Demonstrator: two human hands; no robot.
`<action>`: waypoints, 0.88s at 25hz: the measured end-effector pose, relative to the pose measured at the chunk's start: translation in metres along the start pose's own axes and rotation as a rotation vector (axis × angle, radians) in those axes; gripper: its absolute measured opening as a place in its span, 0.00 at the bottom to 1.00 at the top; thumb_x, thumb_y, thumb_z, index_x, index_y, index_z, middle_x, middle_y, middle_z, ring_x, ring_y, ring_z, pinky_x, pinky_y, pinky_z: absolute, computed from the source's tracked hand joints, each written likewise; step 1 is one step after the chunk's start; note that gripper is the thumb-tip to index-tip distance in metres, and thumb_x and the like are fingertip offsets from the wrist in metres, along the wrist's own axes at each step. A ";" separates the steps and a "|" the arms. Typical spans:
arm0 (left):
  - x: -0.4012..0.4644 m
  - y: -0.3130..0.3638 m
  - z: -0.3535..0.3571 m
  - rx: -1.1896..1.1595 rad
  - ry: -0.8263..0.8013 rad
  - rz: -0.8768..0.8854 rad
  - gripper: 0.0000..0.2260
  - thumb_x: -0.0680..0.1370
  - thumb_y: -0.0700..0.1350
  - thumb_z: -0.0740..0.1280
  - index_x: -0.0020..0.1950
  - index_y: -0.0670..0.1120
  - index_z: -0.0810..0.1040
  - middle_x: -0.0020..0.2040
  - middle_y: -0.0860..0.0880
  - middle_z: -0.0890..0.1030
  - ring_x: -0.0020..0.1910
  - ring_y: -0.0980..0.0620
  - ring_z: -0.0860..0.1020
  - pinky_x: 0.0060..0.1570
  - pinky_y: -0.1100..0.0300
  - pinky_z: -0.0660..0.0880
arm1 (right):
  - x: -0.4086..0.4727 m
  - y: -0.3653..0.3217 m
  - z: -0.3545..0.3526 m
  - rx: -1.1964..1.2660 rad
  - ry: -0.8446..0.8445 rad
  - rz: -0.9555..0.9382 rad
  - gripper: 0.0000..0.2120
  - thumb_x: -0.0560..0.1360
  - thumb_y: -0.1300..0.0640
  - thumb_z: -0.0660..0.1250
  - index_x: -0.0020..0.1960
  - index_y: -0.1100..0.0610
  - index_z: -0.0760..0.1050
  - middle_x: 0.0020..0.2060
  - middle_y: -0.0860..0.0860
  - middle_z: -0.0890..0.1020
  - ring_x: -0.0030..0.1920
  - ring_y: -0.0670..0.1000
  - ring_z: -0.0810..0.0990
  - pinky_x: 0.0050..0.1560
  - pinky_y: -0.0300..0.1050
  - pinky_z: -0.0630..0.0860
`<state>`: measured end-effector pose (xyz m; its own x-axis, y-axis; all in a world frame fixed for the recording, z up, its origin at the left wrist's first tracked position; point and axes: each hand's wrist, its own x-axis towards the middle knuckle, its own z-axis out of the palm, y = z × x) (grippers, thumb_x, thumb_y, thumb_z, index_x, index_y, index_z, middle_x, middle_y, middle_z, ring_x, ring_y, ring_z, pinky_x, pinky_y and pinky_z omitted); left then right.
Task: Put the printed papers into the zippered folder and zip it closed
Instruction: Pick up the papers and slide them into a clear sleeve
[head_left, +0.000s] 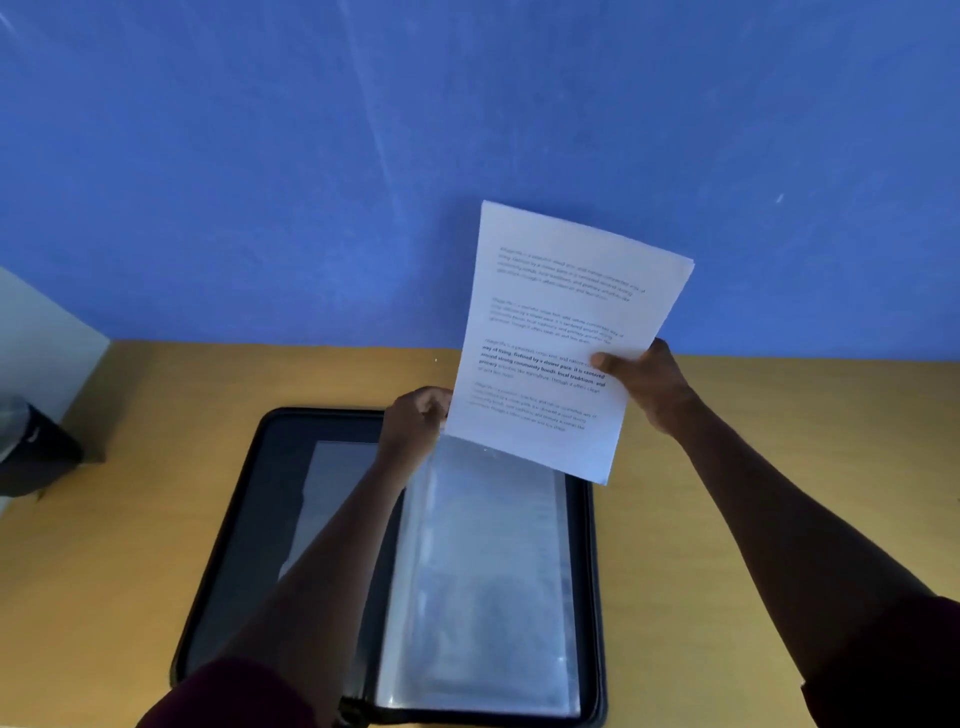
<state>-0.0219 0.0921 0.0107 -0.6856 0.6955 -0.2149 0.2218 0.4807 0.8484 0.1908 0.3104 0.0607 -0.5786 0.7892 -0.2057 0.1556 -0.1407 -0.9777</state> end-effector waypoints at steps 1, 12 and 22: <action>0.003 -0.014 0.001 0.152 0.016 0.006 0.09 0.80 0.38 0.63 0.53 0.45 0.82 0.44 0.50 0.83 0.44 0.51 0.81 0.43 0.64 0.74 | 0.005 -0.001 0.005 -0.001 0.014 -0.007 0.13 0.73 0.68 0.72 0.52 0.53 0.79 0.51 0.52 0.84 0.49 0.50 0.84 0.59 0.55 0.79; 0.015 -0.062 0.005 0.580 -0.096 0.157 0.18 0.74 0.46 0.74 0.64 0.51 0.79 0.61 0.53 0.78 0.65 0.50 0.70 0.59 0.56 0.73 | 0.044 -0.007 0.042 -0.010 0.077 -0.058 0.12 0.74 0.66 0.71 0.53 0.53 0.79 0.49 0.48 0.85 0.47 0.44 0.84 0.47 0.40 0.80; 0.023 -0.053 0.005 0.682 -0.070 0.251 0.07 0.71 0.44 0.75 0.42 0.51 0.78 0.45 0.55 0.79 0.51 0.49 0.72 0.47 0.57 0.66 | 0.058 -0.004 0.072 0.021 0.111 -0.061 0.11 0.75 0.67 0.70 0.56 0.58 0.78 0.48 0.48 0.84 0.44 0.40 0.84 0.42 0.35 0.79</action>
<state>-0.0457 0.0854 -0.0414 -0.5165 0.8500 -0.1032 0.7648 0.5122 0.3910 0.0992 0.3136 0.0493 -0.4939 0.8580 -0.1410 0.1051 -0.1021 -0.9892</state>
